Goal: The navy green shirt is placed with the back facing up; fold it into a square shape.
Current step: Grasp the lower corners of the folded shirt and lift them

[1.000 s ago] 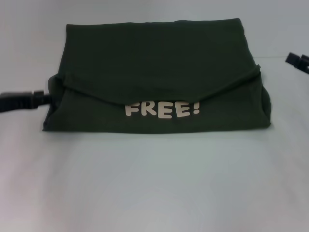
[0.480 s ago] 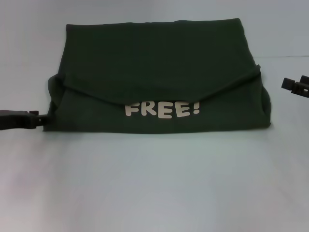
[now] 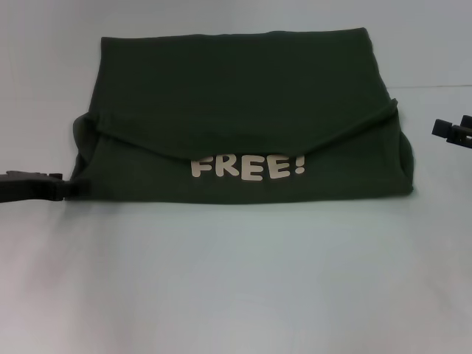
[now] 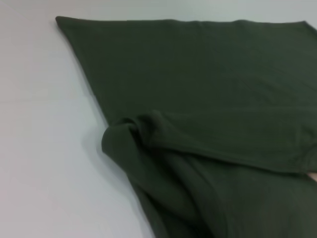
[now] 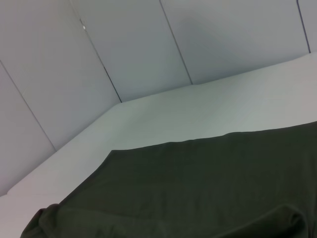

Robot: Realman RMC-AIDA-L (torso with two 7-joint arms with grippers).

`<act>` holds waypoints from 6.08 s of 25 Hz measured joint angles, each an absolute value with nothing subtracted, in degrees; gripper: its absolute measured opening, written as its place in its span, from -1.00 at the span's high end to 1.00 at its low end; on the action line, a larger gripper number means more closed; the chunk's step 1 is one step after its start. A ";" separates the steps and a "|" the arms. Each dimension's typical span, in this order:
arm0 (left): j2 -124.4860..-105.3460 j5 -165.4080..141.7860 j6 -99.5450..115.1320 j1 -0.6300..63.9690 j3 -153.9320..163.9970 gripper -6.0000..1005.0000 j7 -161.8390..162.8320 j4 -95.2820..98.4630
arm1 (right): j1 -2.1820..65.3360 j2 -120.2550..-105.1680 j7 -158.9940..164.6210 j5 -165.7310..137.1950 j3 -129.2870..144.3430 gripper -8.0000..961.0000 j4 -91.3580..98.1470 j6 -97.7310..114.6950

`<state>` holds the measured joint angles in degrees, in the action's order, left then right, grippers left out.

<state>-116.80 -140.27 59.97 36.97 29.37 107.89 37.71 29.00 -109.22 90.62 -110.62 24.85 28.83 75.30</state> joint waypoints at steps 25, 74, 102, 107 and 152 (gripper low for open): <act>-116.85 -141.24 58.27 37.80 30.82 -0.23 108.73 35.41 | 29.00 -109.76 90.71 -110.74 25.85 -0.94 28.83 74.64; -116.23 -142.65 59.16 39.77 32.87 0.90 110.05 34.89 | 29.55 -110.54 94.75 -112.10 30.50 -0.94 28.92 71.27; -116.10 -143.44 59.38 40.55 33.05 0.90 110.74 34.63 | 31.96 -110.95 96.40 -121.56 31.94 -0.94 31.18 69.83; -116.10 -143.43 59.43 40.79 33.04 0.90 110.83 34.63 | 33.41 -111.82 98.38 -126.55 31.91 -0.94 31.20 67.53; -116.17 -143.18 59.85 42.07 33.50 0.90 110.91 33.84 | 41.37 -111.15 122.53 -138.80 34.10 -0.94 27.38 62.46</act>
